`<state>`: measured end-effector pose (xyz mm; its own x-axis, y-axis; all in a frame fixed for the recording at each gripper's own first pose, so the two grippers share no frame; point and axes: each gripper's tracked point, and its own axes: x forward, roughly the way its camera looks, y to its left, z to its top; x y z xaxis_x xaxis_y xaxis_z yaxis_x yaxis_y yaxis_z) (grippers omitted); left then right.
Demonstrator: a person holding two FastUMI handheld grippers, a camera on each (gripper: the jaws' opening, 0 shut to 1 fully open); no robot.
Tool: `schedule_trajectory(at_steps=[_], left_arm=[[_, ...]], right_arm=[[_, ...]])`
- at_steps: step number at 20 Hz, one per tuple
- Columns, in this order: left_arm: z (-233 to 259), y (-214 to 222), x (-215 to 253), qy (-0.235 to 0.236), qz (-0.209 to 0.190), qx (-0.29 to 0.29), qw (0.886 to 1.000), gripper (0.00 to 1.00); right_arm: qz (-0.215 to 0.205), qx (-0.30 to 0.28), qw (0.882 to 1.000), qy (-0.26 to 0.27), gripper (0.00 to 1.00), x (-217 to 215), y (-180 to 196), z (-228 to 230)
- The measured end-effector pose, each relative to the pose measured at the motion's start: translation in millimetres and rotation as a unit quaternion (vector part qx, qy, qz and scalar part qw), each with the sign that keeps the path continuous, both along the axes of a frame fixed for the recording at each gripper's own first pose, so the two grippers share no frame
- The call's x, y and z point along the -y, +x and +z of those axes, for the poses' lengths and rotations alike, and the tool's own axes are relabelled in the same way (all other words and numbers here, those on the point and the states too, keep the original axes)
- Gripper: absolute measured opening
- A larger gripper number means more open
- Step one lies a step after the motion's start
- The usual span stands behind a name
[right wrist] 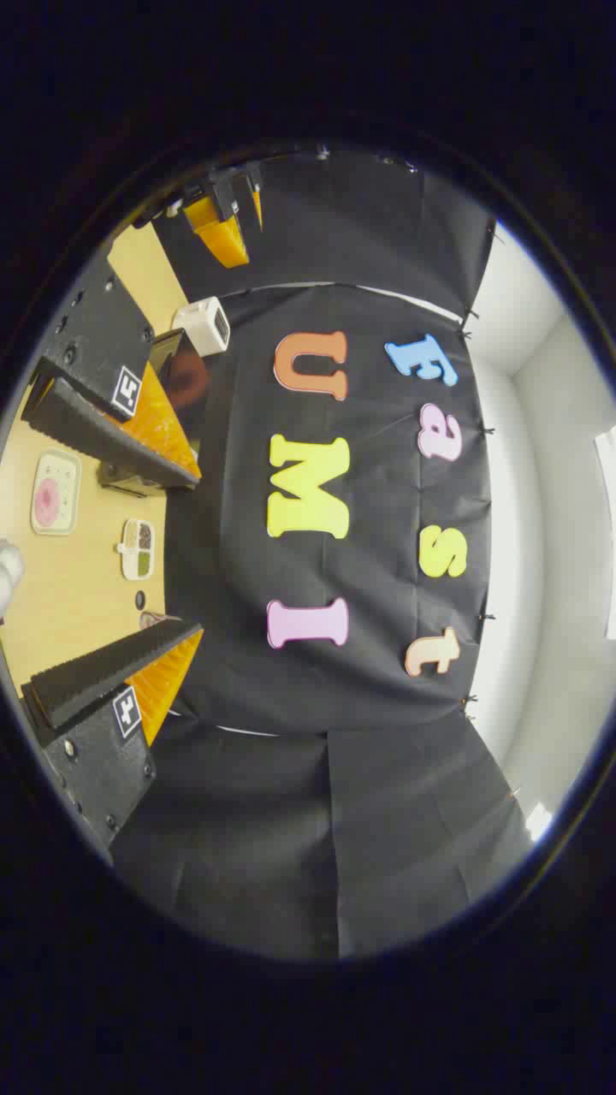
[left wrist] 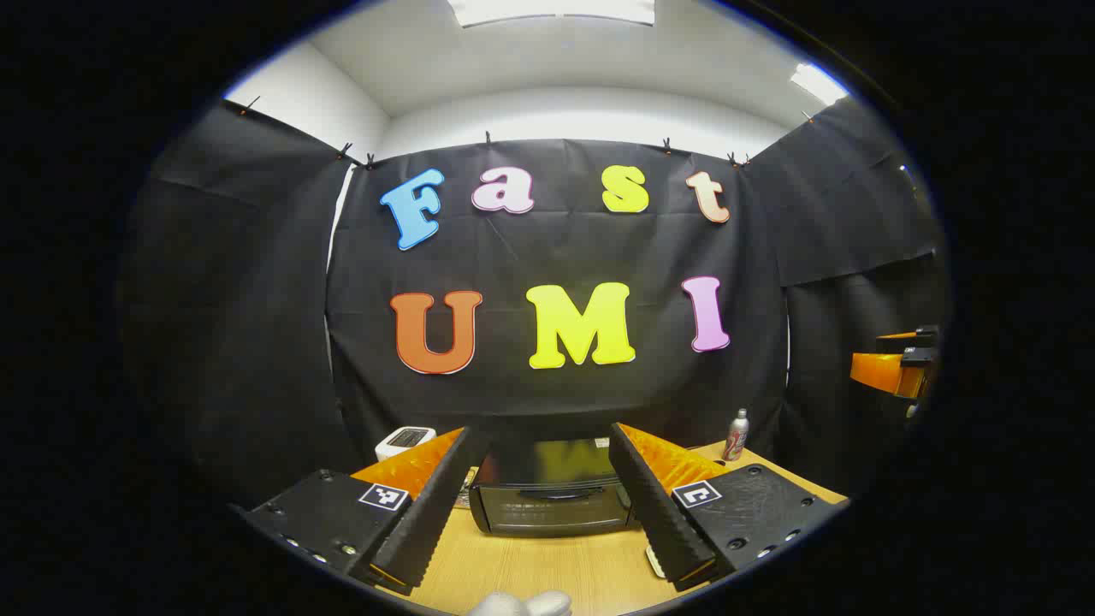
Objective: Open the electric oven with the left hand, put the food in, and close the electric oven.
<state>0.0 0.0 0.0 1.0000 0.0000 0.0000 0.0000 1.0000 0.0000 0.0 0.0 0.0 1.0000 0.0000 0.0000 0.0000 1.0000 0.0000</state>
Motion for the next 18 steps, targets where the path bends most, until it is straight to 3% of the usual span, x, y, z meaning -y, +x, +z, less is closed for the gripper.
schedule_trajectory(at_steps=[12,18], left_arm=[[-12.4,32.0,13.0,0.004,-0.014,-0.006,1.000,0.96],[-56.4,84.6,30.4,-0.012,-0.028,-0.019,0.999,0.96]], right_arm=[[0.001,0.003,1.000,-0.002,0.97,4.3,14.3,4.3],[-0.006,-0.002,1.000,-0.006,0.96,14.3,17.9,7.9]])
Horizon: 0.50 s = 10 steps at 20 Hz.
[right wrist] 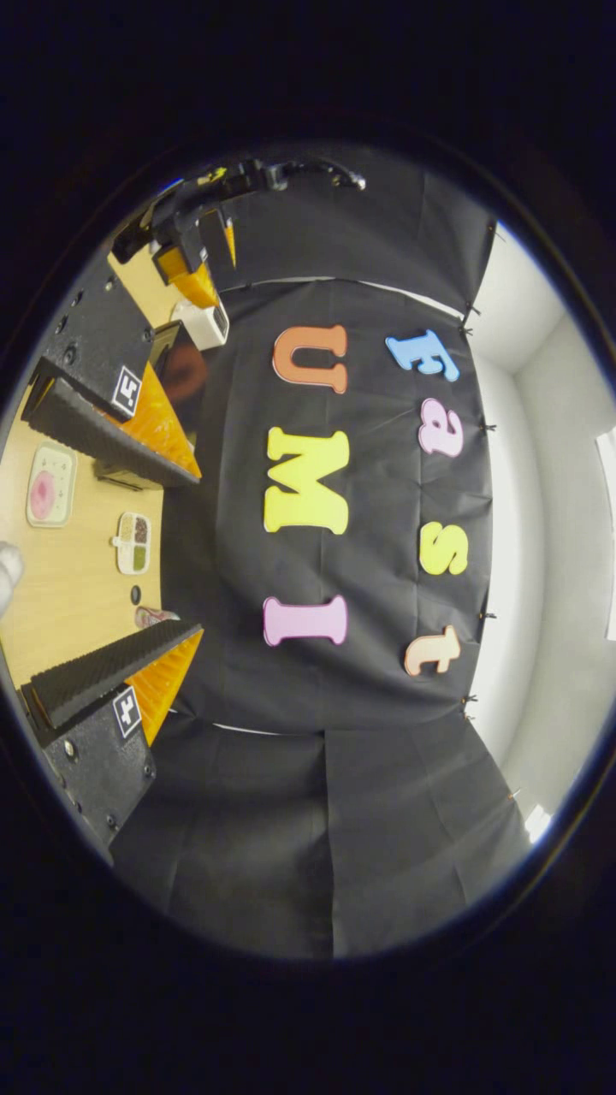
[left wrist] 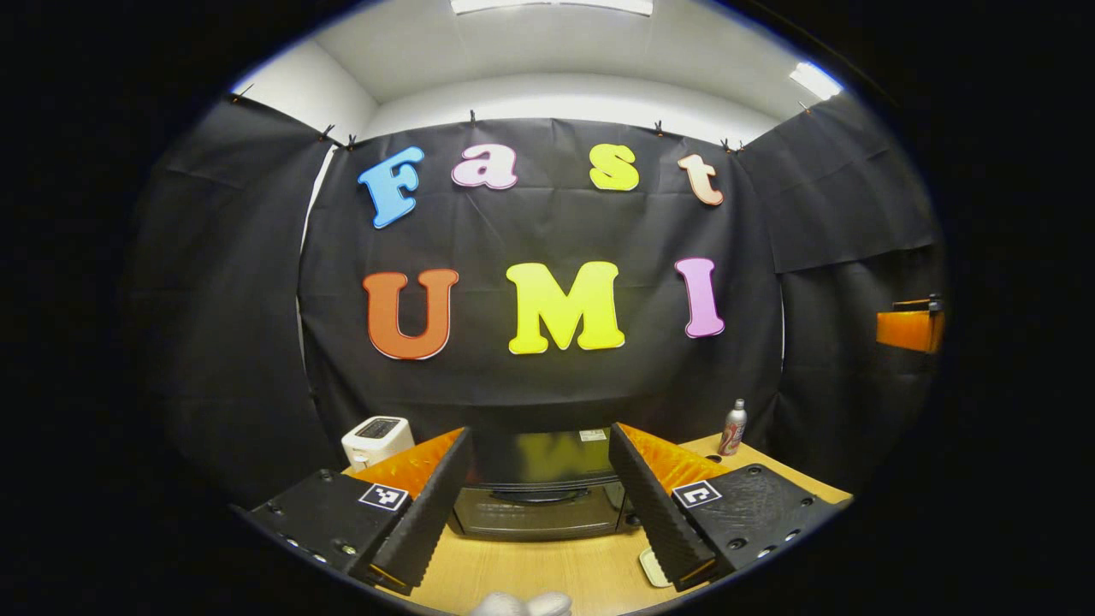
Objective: Open the electric oven with the left hand, put the food in, and close the electric oven.
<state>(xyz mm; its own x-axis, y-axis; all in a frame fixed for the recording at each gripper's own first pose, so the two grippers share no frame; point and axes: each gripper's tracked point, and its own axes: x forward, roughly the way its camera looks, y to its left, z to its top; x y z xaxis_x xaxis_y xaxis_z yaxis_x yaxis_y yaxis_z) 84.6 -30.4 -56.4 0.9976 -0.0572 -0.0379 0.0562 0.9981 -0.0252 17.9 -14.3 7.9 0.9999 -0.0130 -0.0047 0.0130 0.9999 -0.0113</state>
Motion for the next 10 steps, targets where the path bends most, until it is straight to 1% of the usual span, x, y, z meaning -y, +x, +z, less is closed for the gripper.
schedule_trajectory(at_steps=[3,4,5,6,7,8,9,10], left_arm=[[-39.6,35.3,6.4,-0.003,-0.002,-0.029,1.000,0.96],[-51.0,47.2,7.6,-0.001,-0.003,-0.038,0.999,0.96],[-62.0,59.9,6.4,0.004,0.003,-0.039,0.999,0.96],[-76.4,70.4,6.5,0.005,0.004,-0.056,0.998,0.97],[-84.6,83.5,8.5,0.009,0.002,-0.055,0.998,0.96],[-99.5,93.8,7.6,0.012,0.009,-0.067,0.998,0.96],[-111.6,104.9,7.1,0.015,0.009,-0.079,0.997,0.96],[-120.8,114.2,7.2,0.015,0.012,-0.085,0.996,0.96]], right_arm=[[-0.009,-0.004,1.000,-0.010,0.96,7.4,-2.0,3.9],[-0.014,-0.003,1.000,-0.013,0.99,9.9,-2.4,6.2],[-0.016,-0.005,1.000,-0.016,0.99,11.4,-4.0,4.7],[-0.019,-0.006,1.000,-0.018,0.99,12.1,-4.4,4.3],[-0.023,-0.009,1.000,-0.018,0.99,14.1,-4.4,3.0],[-0.025,-0.013,0.999,-0.016,0.96,14.2,-5.9,2.2],[-0.029,-0.016,0.999,-0.015,0.96,15.8,-6.4,-0.8],[-0.034,-0.020,0.999,-0.016,0.99,17.7,-6.3,-2.6]])
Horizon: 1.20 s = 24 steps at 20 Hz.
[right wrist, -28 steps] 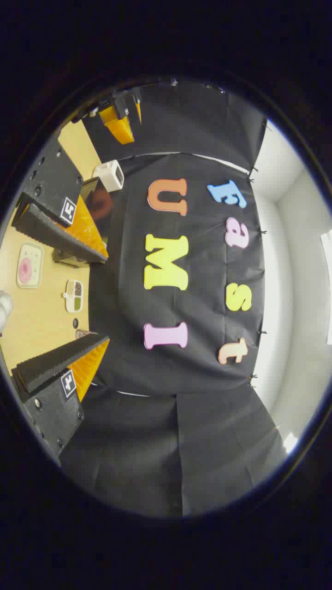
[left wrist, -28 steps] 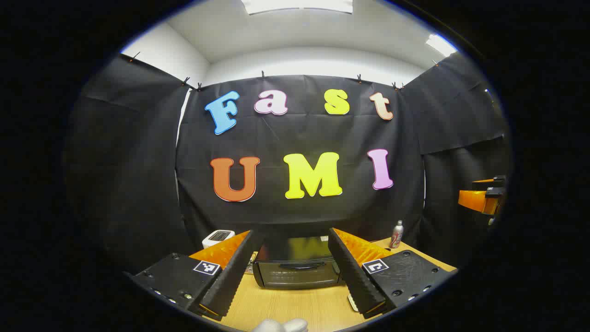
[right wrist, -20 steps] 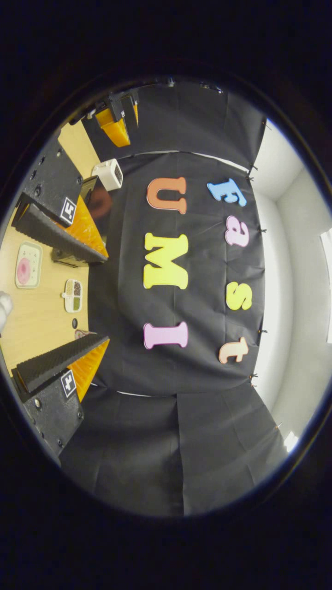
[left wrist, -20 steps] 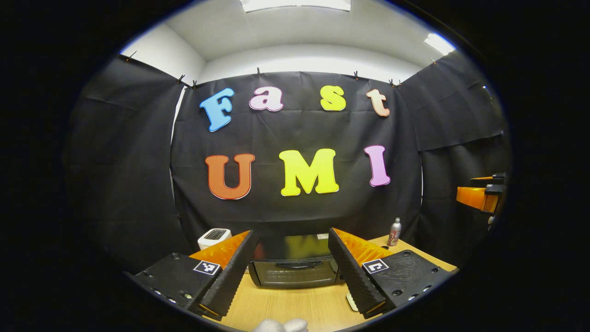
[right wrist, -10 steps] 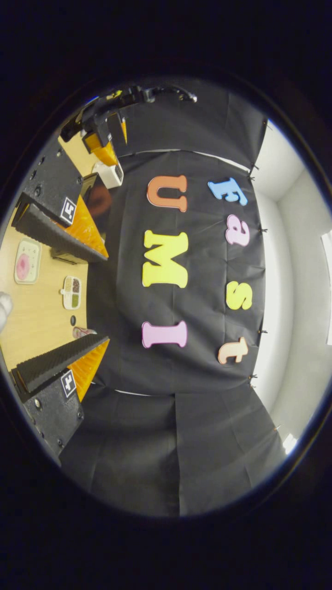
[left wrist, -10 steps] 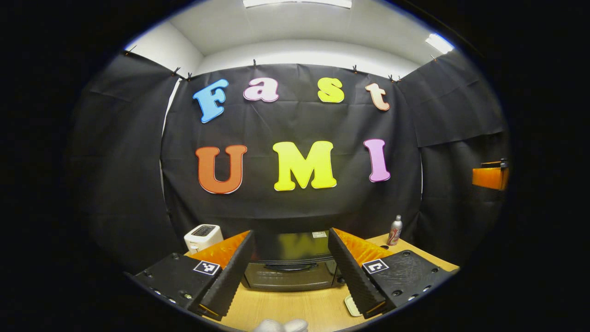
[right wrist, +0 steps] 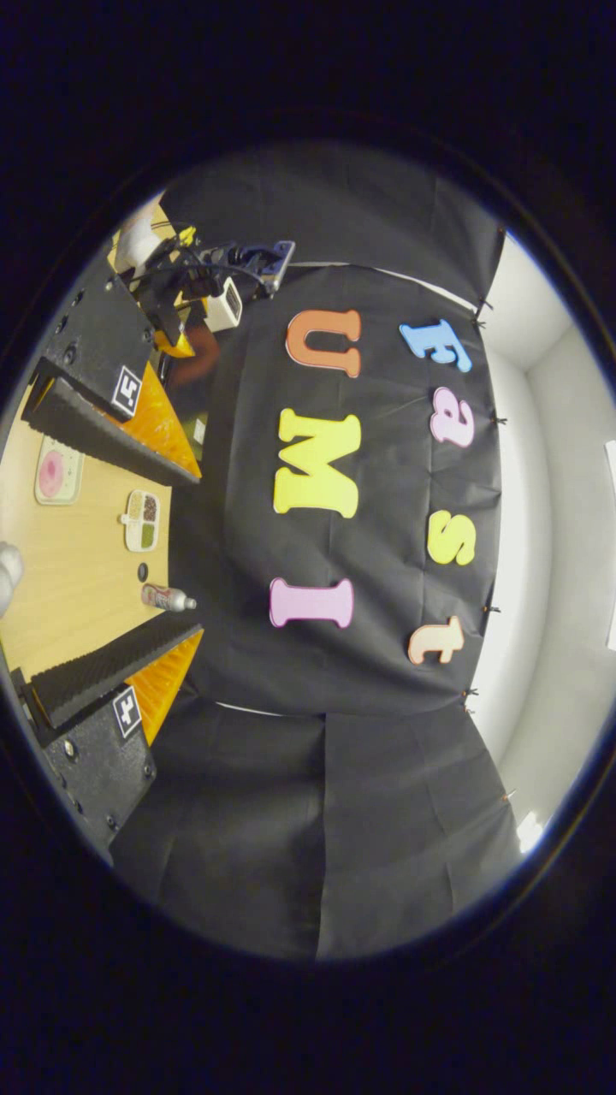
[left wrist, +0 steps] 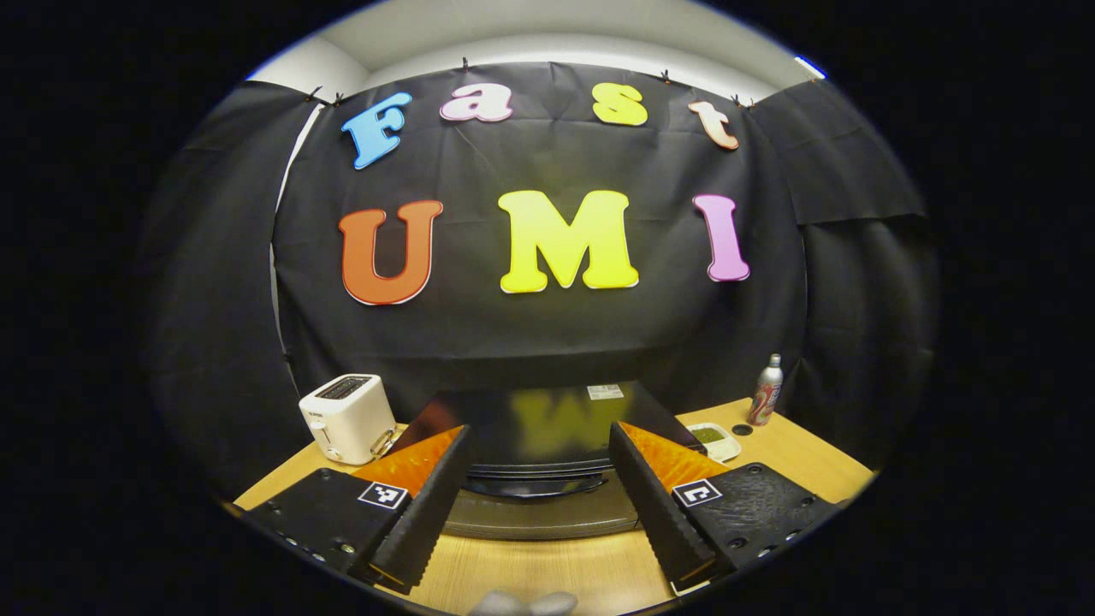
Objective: Open the electric oven with the left hand, put the food in, and close the electric oven.
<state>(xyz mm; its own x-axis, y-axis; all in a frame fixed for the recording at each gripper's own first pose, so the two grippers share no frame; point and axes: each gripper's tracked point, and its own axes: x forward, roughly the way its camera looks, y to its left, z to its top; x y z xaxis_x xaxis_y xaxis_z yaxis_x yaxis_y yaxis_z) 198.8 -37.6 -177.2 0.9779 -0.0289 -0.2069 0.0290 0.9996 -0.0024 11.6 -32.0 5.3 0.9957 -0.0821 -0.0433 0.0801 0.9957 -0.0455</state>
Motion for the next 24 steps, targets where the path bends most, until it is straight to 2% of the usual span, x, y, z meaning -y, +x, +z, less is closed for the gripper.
schedule_trajectory(at_steps=[1,2,3,7,8,15,16,17,19,20,24], left_arm=[[-9.6,8.3,-0.1,0.002,0.003,-0.007,1.000,0.96],[-18.8,17.9,-0.5,0.005,0.006,-0.015,1.000,0.97],[-30.4,23.6,-3.5,0.005,0.010,-0.023,1.000,0.97],[-65.0,30.6,-12.1,-0.006,0.021,-0.065,0.998,0.97],[-61.5,36.3,-12.4,0.001,0.017,-0.048,0.999,0.97],[-65.4,13.8,-12.1,-0.001,0.006,-0.063,0.998,0.98],[-65.8,7.6,-11.5,-0.002,0.005,-0.064,0.998,0.98],[-66.3,2.2,-11.7,-0.002,0.004,-0.065,0.998,0.98],[-70.0,-11.5,-11.8,-0.001,0.002,-0.069,0.998,0.98],[-71.7,-17.9,-11.4,-0.001,0.000,-0.071,0.997,0.98],[-82.5,-45.9,-10.9,-0.003,-0.004,-0.084,0.996,0.98]], right_arm=[[-0.004,-0.003,1.000,-0.001,0.96,2.5,-1.1,-1.9],[-0.008,-0.007,1.000,-0.001,0.99,3.7,-1.9,-3.2],[-0.011,-0.011,1.000,-0.001,0.96,6.4,-1.9,-6.5],[-0.016,-0.020,1.000,-0.002,0.99,7.9,-3.2,-13.7],[-0.016,-0.022,1.000,-0.003,0.99,6.8,-3.1,-13.4],[-0.003,-0.025,1.000,0.005,0.96,-1.1,-1.4,-15.7],[-0.003,-0.026,1.000,0.007,0.99,-1.6,-1.0,-16.1],[0.000,-0.027,1.000,0.010,0.96,-2.0,-0.8,-17.6],[0.006,-0.027,1.000,0.011,0.99,-6.3,-1.6,-18.1],[0.008,-0.028,1.000,0.008,0.97,-7.8,-2.2,-17.6],[0.020,-0.031,0.999,0.004,0.99,-18.2,-7.9,-20.7]])
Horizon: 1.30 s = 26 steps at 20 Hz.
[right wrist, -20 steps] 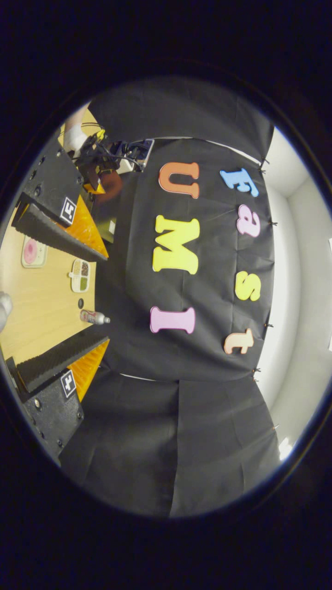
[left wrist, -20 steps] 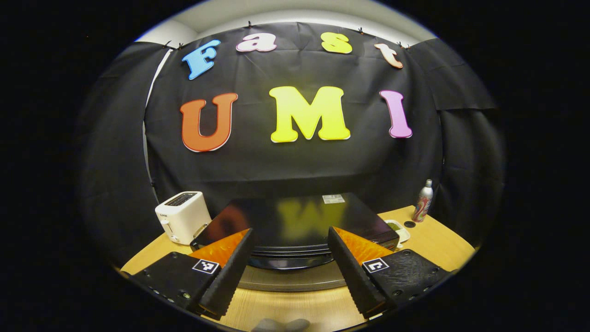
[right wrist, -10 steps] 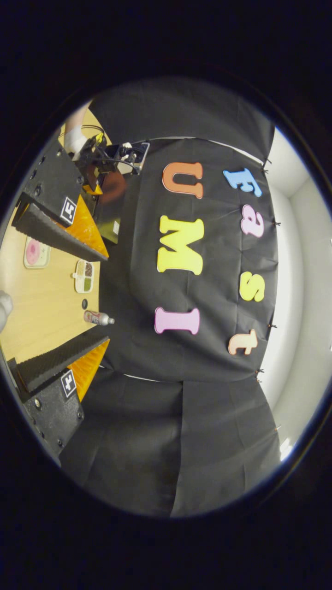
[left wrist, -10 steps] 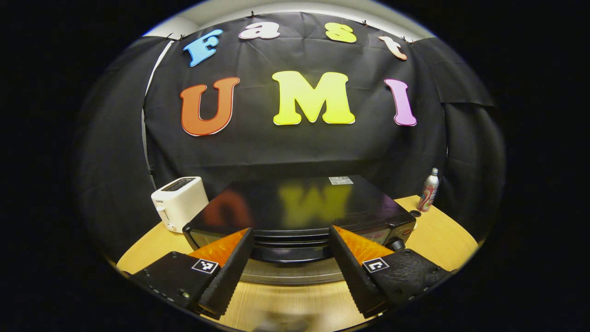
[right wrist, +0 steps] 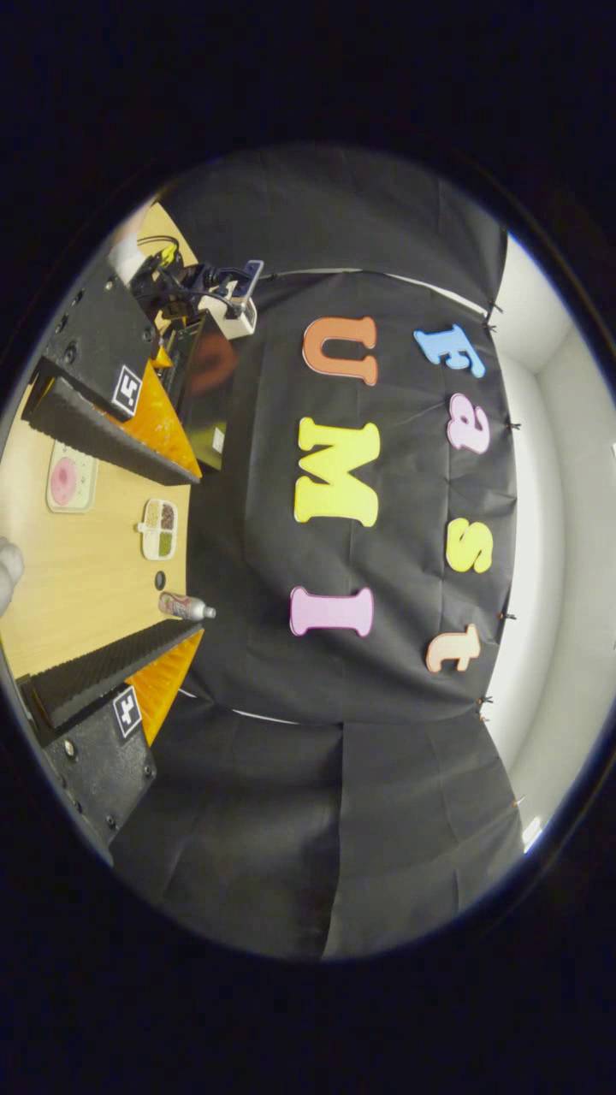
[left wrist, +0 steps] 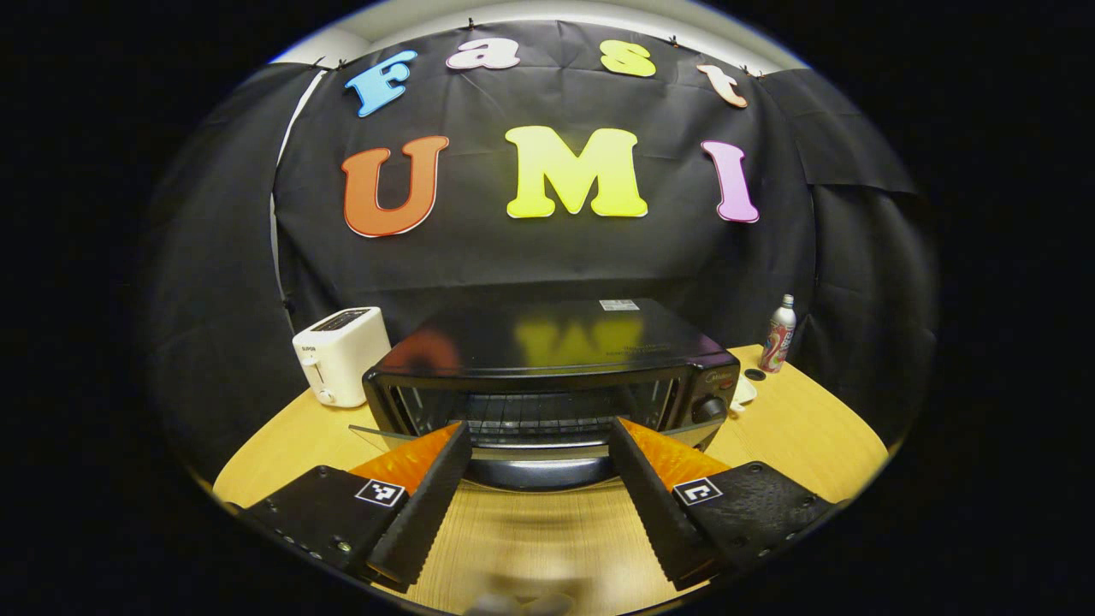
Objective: Open the electric oven with the left hand, put the food in, and close the electric oven.
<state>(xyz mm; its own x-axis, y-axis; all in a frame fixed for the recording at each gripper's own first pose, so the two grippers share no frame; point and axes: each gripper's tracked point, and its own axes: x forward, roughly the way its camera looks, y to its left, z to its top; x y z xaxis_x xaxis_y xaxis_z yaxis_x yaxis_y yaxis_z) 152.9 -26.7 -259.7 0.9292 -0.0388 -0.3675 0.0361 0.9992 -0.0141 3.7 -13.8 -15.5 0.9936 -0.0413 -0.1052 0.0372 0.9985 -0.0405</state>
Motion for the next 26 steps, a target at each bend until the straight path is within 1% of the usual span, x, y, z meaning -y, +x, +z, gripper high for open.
schedule_trajectory(at_steps=[1,4,5,6,7,8,9,11,12,13,15,16,17,18,19,20,21,23,25,26], left_arm=[[-4.1,-7.0,0.3,-0.002,-0.001,-0.005,1.000,0.98],[-18.2,-29.1,2.0,-0.002,-0.006,-0.017,1.000,0.98],[-23.6,-37.1,0.9,-0.004,-0.005,-0.021,1.000,0.98],[-29.6,-43.4,0.8,-0.005,-0.003,-0.028,1.000,0.98],[-35.5,-50.1,1.9,-0.006,-0.003,-0.033,0.999,0.98],[-40.4,-54.6,2.3,-0.004,-0.004,-0.036,0.999,0.98],[-45.0,-58.1,3.4,-0.003,-0.005,-0.041,0.999,0.98],[-54.2,-67.0,4.0,-0.006,-0.004,-0.052,0.999,0.98],[-58.6,-71.4,4.4,-0.006,-0.004,-0.057,0.998,0.98],[-62.2,-73.7,5.0,-0.005,-0.004,-0.060,0.998,0.98],[-73.4,-81.5,5.8,-0.005,-0.005,-0.071,0.997,0.98],[-80.0,-85.4,7.0,-0.006,-0.005,-0.080,0.997,0.98],[-88.0,-89.4,8.5,-0.006,-0.005,-0.092,0.996,0.98],[-95.4,-93.5,9.0,-0.008,-0.005,-0.100,0.995,0.97],[-102.5,-96.4,10.8,-0.011,-0.003,-0.110,0.994,0.96],[-111.0,-98.8,11.6,-0.010,-0.004,-0.119,0.993,0.96],[-119.9,-101.9,12.0,-0.012,-0.003,-0.135,0.991,0.96],[-130.3,-99.4,14.5,-0.020,0.000,-0.148,0.989,0.96],[-139.9,-98.3,4.8,-0.008,0.023,-0.169,0.985,0.96],[-140.5,-97.9,4.7,-0.010,0.031,-0.172,0.985,0.97]], right_arm=[[0.002,-0.002,1.000,0.001,0.96,-1.1,-1.5,-2.4],[0.008,-0.007,1.000,0.001,0.97,-7.0,-7.0,-8.9],[0.010,-0.010,1.000,-0.001,0.99,-8.6,-8.3,-11.7],[0.011,-0.010,1.000,-0.003,0.97,-9.4,-10.1,-12.5],[0.010,-0.013,1.000,-0.006,0.97,-9.0,-11.4,-15.3],[0.011,-0.015,1.000,-0.006,0.99,-9.0,-12.7,-16.2],[0.009,-0.015,1.000,-0.005,0.97,-8.8,-13.5,-16.2],[0.006,-0.018,1.000,-0.004,0.97,-7.6,-14.5,-17.4],[0.005,-0.018,1.000,-0.003,0.99,-7.6,-15.2,-17.3],[0.005,-0.020,1.000,-0.004,0.97,-8.7,-16.0,-18.8],[0.010,-0.020,1.000,-0.007,0.97,-10.9,-16.0,-20.5],[0.009,-0.022,1.000,-0.009,0.96,-11.5,-16.9,-22.0],[0.010,-0.024,1.000,-0.011,0.99,-10.8,-16.6,-24.2],[0.010,-0.025,1.000,-0.011,0.97,-11.2,-17.2,-24.0],[0.011,-0.025,1.000,-0.010,0.99,-12.3,-17.2,-24.5],[0.011,-0.027,1.000,-0.011,0.97,-13.2,-17.4,-24.7],[0.012,-0.029,0.999,-0.011,0.97,-13.2,-17.7,-27.7],[0.014,-0.031,0.999,-0.011,0.97,-14.2,-18.9,-29.1],[0.014,-0.037,0.999,-0.013,0.97,-13.3,-19.5,-32.8],[0.012,-0.038,0.999,-0.014,0.97,-11.9,-20.3,-33.3]])
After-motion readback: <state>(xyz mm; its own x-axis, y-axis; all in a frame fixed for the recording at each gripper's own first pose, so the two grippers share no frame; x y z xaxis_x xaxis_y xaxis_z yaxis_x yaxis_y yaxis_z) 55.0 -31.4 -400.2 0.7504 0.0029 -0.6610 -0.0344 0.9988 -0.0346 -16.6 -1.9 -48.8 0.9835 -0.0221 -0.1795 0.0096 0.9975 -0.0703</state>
